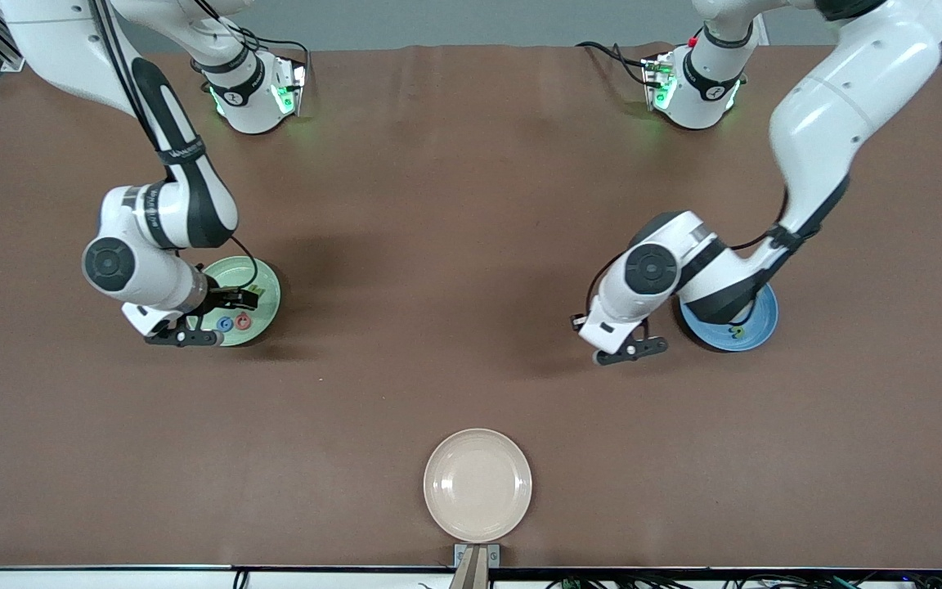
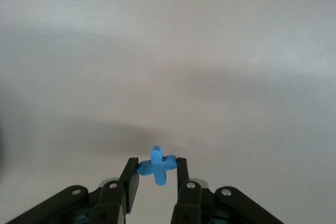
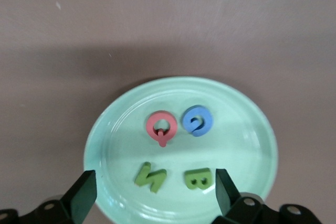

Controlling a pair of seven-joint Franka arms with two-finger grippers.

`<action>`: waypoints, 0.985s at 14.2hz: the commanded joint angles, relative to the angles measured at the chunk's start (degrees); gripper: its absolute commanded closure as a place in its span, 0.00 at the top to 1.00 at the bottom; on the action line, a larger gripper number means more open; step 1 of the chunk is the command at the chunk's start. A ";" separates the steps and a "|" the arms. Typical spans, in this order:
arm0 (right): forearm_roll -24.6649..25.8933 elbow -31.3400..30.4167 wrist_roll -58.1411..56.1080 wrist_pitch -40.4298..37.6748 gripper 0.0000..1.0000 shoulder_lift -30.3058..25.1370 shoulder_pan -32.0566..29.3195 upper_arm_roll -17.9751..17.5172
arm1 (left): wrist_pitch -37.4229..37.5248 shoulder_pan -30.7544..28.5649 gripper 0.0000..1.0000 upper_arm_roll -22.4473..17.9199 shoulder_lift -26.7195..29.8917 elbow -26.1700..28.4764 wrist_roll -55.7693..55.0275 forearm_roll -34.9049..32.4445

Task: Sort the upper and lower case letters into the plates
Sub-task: 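Drop the x in the blue plate while the right gripper withdraws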

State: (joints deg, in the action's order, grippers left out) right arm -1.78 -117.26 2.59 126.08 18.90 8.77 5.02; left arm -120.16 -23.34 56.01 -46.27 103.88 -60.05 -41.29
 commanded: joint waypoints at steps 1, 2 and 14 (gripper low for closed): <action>0.46 9.20 -7.22 -10.99 1.00 -1.32 -4.80 -0.18 | 5.00 -14.32 0.19 9.87 2.15 7.46 6.15 -1.94; 0.54 12.90 -7.94 -15.20 1.00 -1.58 -5.86 -0.18 | 5.81 -18.37 0.19 12.08 2.15 9.31 7.82 -3.35; 3.45 39.47 -7.24 -43.54 1.00 -2.20 -6.84 0.95 | 4.59 -42.93 0.19 16.24 0.22 24.71 23.22 -19.62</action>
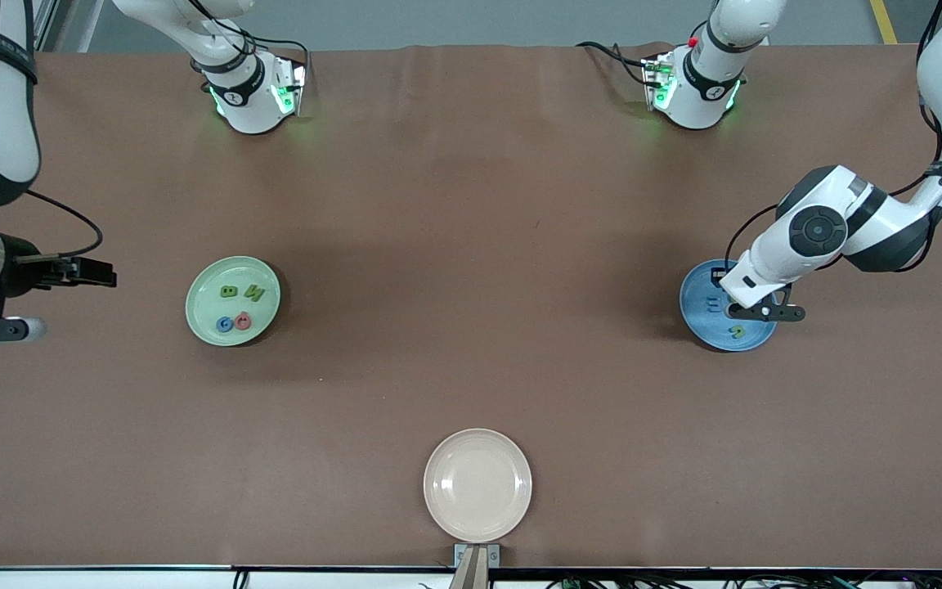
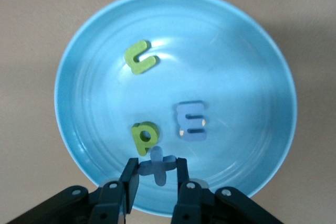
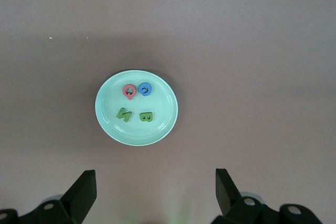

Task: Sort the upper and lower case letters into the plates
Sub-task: 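Drop the x in the blue plate while the right gripper withdraws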

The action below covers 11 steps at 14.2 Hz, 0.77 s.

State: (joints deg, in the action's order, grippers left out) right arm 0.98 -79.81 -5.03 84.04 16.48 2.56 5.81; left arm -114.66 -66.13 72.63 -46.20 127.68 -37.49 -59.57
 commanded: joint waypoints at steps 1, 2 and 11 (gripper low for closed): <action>0.69 2.38 0.19 -1.68 1.00 0.30 -0.72 0.68 | -1.61 -0.14 0.19 -0.65 -0.12 0.90 0.66 -1.34; 0.69 3.16 0.19 -1.94 1.00 0.30 -0.80 0.95 | -1.88 -0.05 0.20 -0.74 -0.56 0.81 0.66 -1.43; -0.02 6.34 1.33 -3.09 1.00 0.83 -0.90 1.22 | -1.97 0.56 0.31 -2.76 -1.18 0.81 0.66 -1.69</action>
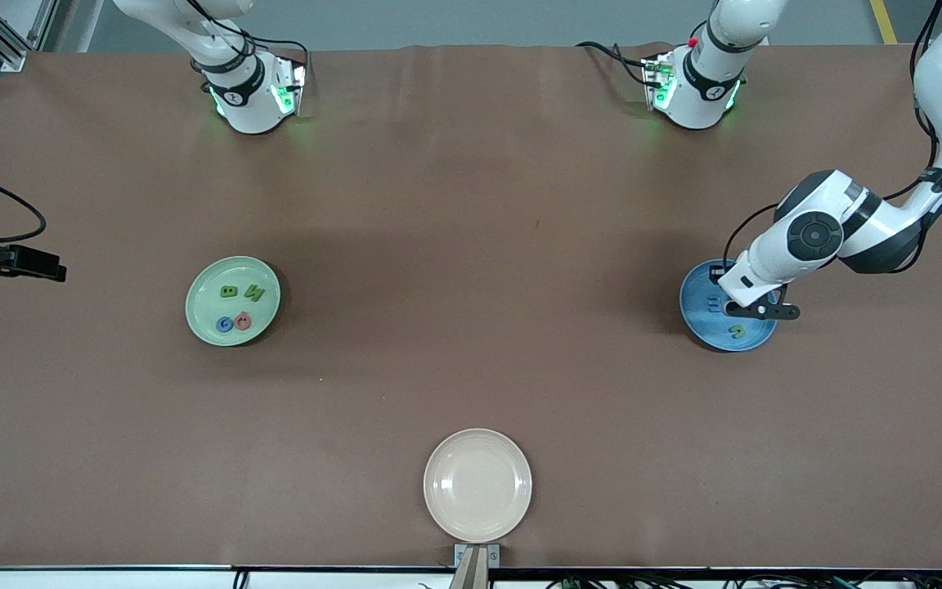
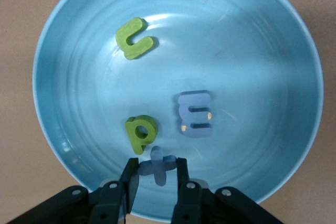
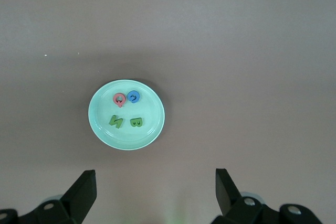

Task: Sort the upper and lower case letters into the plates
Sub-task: 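Drop the x in the blue plate while the right gripper withdraws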

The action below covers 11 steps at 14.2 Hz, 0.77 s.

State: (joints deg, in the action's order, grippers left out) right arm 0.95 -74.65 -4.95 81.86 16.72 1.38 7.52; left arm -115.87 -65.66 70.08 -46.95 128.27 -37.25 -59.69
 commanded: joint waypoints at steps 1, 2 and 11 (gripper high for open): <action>-0.33 1.00 1.26 -1.08 1.00 0.59 -0.06 -0.49 | -0.76 0.26 0.38 -0.21 -0.42 0.22 0.43 -1.57; -0.51 0.82 1.35 -2.04 1.00 0.51 -0.32 -0.49 | -0.76 0.61 0.39 -0.21 -0.33 0.22 0.34 -1.57; -2.44 0.65 0.91 -4.34 1.00 -0.11 -0.33 -0.49 | 0.82 0.79 1.00 1.63 0.72 -2.84 0.08 0.62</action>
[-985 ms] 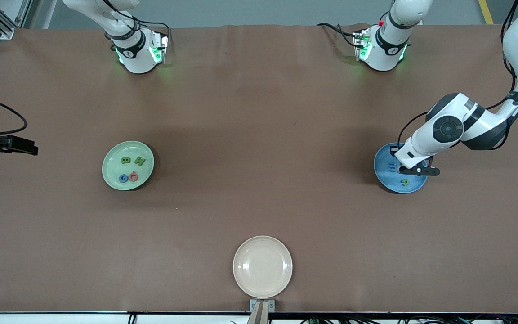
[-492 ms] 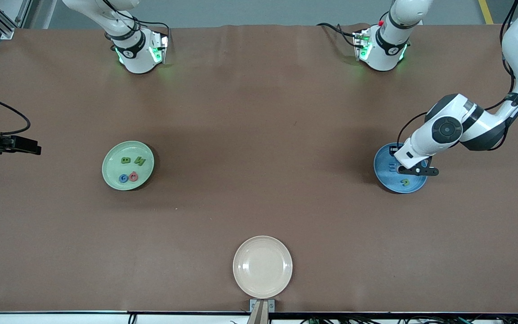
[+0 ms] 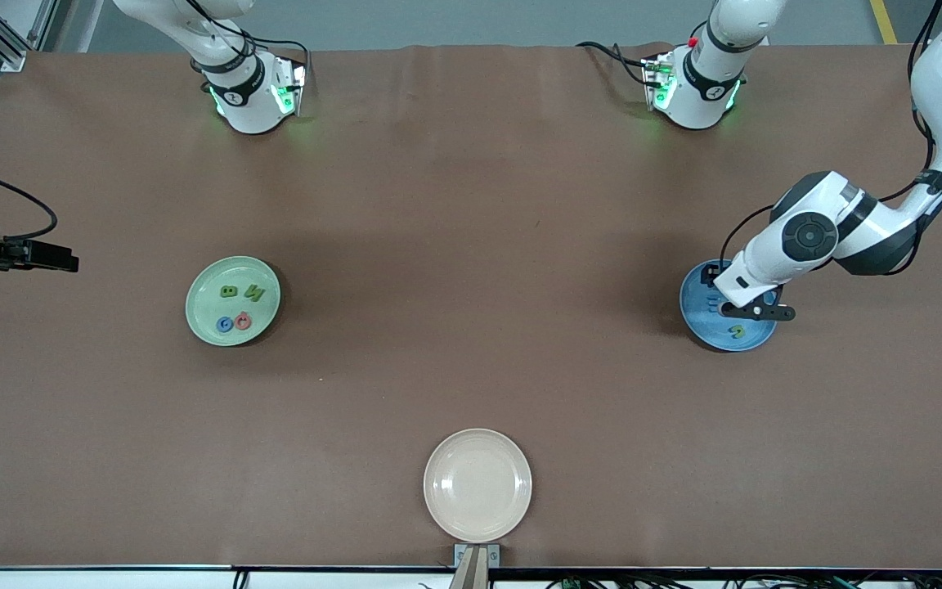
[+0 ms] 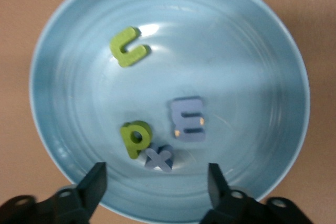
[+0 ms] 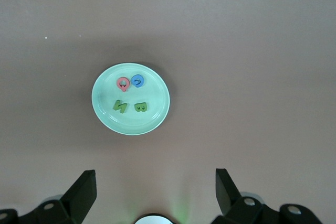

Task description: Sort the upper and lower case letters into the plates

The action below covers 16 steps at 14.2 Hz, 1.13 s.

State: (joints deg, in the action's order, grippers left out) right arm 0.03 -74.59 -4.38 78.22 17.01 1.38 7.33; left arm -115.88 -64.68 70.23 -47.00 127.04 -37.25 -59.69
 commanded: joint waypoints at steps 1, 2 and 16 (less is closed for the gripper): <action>-1.52 0.07 0.33 -0.62 1.00 -1.00 -0.15 -0.22 | 1.36 -0.18 1.00 1.93 0.68 -2.40 0.08 0.97; -1.52 -1.50 0.25 -0.10 1.00 -2.31 0.11 -0.21 | 1.97 0.08 1.00 2.54 0.42 -4.24 0.08 2.63; -0.91 -19.10 0.07 3.87 1.00 -21.31 0.03 -1.79 | 2.15 0.96 1.00 3.16 0.24 -6.72 -0.01 5.46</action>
State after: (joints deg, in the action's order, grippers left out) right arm -0.98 -91.17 -4.41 82.04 -1.73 1.90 6.53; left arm -114.99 -63.85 72.85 -46.99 121.05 -37.30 -55.35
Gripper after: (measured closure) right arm 0.000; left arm 0.000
